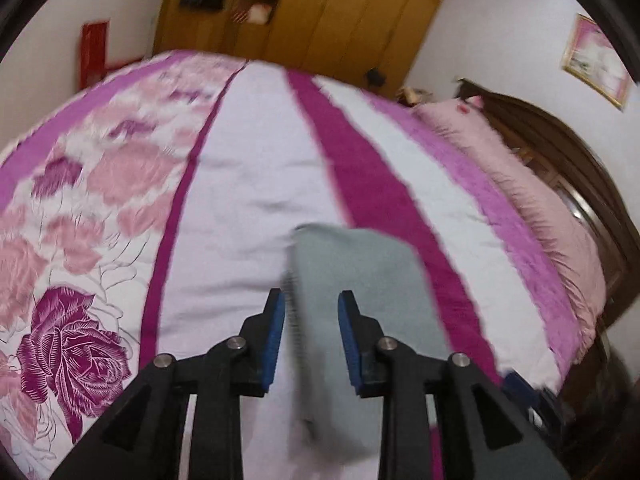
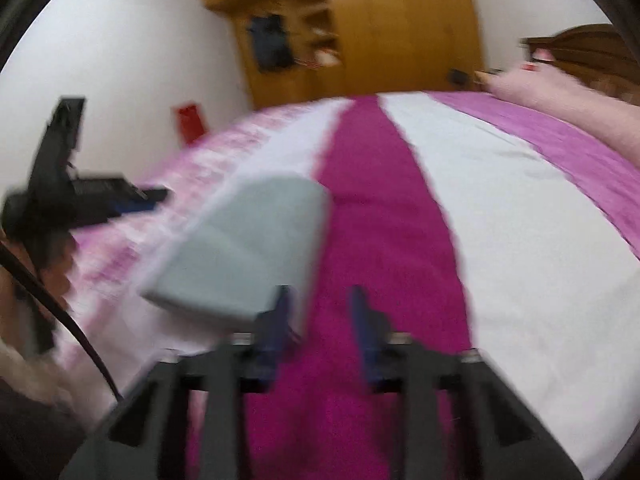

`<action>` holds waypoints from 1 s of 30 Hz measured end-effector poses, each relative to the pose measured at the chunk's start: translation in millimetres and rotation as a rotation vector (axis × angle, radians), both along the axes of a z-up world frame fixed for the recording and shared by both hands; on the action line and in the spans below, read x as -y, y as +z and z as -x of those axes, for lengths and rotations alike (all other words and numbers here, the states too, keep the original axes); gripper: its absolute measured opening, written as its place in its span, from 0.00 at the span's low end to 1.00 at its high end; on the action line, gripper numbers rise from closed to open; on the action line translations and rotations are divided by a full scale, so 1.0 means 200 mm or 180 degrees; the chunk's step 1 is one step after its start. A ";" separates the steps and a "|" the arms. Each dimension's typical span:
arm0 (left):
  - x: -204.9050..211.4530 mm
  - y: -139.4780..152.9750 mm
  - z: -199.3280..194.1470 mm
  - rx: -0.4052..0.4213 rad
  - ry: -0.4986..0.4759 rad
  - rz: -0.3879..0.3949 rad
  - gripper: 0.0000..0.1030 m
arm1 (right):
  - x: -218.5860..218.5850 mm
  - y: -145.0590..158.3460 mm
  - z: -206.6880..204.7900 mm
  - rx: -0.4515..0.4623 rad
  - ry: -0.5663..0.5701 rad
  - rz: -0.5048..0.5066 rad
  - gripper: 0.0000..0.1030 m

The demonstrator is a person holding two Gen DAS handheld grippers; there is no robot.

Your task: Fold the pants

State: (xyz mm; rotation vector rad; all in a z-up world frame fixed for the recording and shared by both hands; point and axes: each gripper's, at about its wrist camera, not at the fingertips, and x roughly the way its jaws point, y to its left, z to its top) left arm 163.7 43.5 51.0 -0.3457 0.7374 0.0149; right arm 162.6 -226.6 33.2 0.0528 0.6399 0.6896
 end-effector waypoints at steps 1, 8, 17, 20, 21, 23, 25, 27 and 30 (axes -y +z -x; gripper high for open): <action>0.06 0.02 0.02 0.0018 -0.0100 -0.0008 0.27 | -0.06 0.01 -0.04 -0.0076 0.0223 -0.0063 0.05; 0.30 -0.15 0.04 -0.0235 -0.0367 -0.0139 0.09 | -0.25 -0.21 -0.14 -0.0463 0.0536 0.0017 0.00; 0.27 -0.30 0.00 -0.0482 -0.0353 -0.0188 0.03 | -0.25 -0.17 -0.19 -0.0496 0.0581 0.0033 0.00; 0.26 -0.17 -0.02 -0.0238 -0.0364 -0.0332 0.03 | -0.23 -0.08 -0.29 -0.0477 0.0521 -0.0140 0.00; 0.25 -0.16 -0.05 -0.0233 -0.0357 -0.0340 0.03 | -0.23 -0.09 -0.33 -0.0546 0.0500 -0.0162 0.00; 0.23 -0.20 -0.12 -0.0324 -0.0318 -0.0336 0.03 | -0.24 -0.17 -0.38 -0.0643 0.0456 -0.0081 0.00; 0.20 -0.29 -0.17 -0.0499 -0.0298 -0.0351 0.03 | -0.26 -0.28 -0.41 -0.0779 0.0392 0.0116 0.00; 0.18 -0.35 -0.18 -0.0536 -0.0320 -0.0251 0.04 | -0.26 -0.27 -0.41 -0.0750 0.0385 0.0118 0.00; 0.18 -0.28 -0.18 -0.0539 -0.0364 -0.0287 0.04 | -0.28 -0.17 -0.43 -0.0689 0.0433 0.0109 0.00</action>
